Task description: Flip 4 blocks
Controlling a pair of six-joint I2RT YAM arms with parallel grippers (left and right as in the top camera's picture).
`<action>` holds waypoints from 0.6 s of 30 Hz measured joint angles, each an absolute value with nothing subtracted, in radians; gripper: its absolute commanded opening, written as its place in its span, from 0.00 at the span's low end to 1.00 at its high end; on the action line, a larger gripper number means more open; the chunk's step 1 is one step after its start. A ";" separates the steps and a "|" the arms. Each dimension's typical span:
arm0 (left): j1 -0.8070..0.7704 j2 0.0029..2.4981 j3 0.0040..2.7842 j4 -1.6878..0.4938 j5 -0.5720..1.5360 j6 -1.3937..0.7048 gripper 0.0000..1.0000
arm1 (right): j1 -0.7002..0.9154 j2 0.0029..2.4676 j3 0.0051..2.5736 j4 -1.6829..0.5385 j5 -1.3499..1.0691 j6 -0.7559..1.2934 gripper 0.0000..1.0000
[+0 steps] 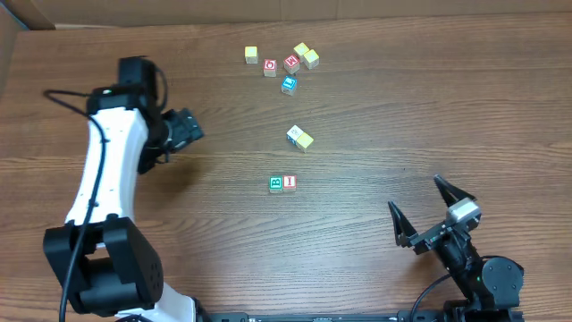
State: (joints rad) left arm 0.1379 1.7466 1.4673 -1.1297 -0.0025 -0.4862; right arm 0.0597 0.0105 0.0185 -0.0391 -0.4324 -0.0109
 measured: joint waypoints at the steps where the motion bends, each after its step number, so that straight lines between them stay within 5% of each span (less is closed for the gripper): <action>1: 0.151 1.747 1.467 -1.130 -0.002 -0.486 1.00 | 0.060 0.010 0.019 -0.038 -0.443 -0.001 1.00; 8: 0.179 1.747 1.467 -1.138 0.003 -0.486 1.00 | 0.060 0.084 0.144 -0.132 -0.444 0.075 1.00; 13: 0.179 1.747 1.468 -1.139 0.009 -0.486 1.00 | 0.060 0.359 0.509 -0.271 -0.439 0.091 1.00; 18: 0.179 1.747 1.468 -1.138 0.011 -0.486 1.00 | 0.060 0.786 1.000 -0.635 -0.458 0.099 1.00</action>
State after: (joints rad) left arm 0.1787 1.7466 1.4681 -1.1378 0.0113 -0.4862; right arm 0.0597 0.7856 1.0004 -0.6353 -0.4580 0.0990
